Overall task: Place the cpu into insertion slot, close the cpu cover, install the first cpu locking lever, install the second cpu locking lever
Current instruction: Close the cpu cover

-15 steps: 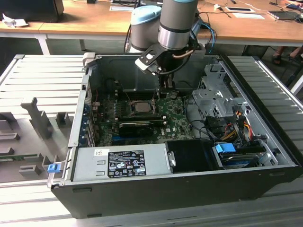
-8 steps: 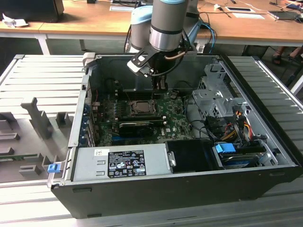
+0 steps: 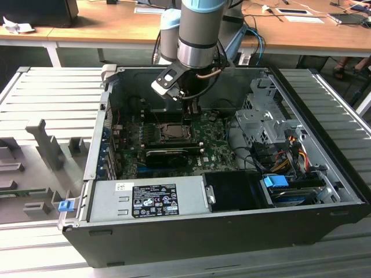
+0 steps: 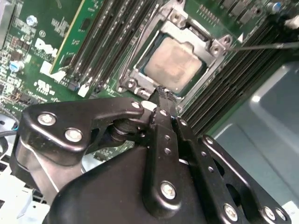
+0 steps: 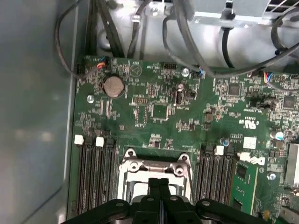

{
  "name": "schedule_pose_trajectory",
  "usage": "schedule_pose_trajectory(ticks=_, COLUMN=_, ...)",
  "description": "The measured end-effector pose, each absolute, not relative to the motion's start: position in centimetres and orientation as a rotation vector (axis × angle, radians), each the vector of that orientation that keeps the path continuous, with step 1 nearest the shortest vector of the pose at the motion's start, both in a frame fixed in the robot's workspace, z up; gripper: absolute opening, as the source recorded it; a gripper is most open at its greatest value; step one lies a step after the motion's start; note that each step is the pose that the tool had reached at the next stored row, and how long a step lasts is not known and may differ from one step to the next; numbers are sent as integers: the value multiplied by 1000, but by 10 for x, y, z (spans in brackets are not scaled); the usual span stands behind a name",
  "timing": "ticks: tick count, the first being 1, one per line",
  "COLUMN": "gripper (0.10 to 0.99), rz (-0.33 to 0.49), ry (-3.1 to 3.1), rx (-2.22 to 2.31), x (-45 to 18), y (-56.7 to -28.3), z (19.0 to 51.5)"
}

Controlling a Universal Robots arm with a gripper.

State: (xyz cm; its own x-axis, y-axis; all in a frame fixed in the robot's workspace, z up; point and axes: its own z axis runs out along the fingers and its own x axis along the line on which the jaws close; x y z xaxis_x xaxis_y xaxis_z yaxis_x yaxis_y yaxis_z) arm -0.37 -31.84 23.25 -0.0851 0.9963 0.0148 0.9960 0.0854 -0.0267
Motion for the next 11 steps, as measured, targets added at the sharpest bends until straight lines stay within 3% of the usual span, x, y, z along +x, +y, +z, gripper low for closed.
schedule_pose_trajectory(ticks=11, gripper=106, rz=11, ry=-2294, rx=-2105, x=-33, y=-318, z=233)
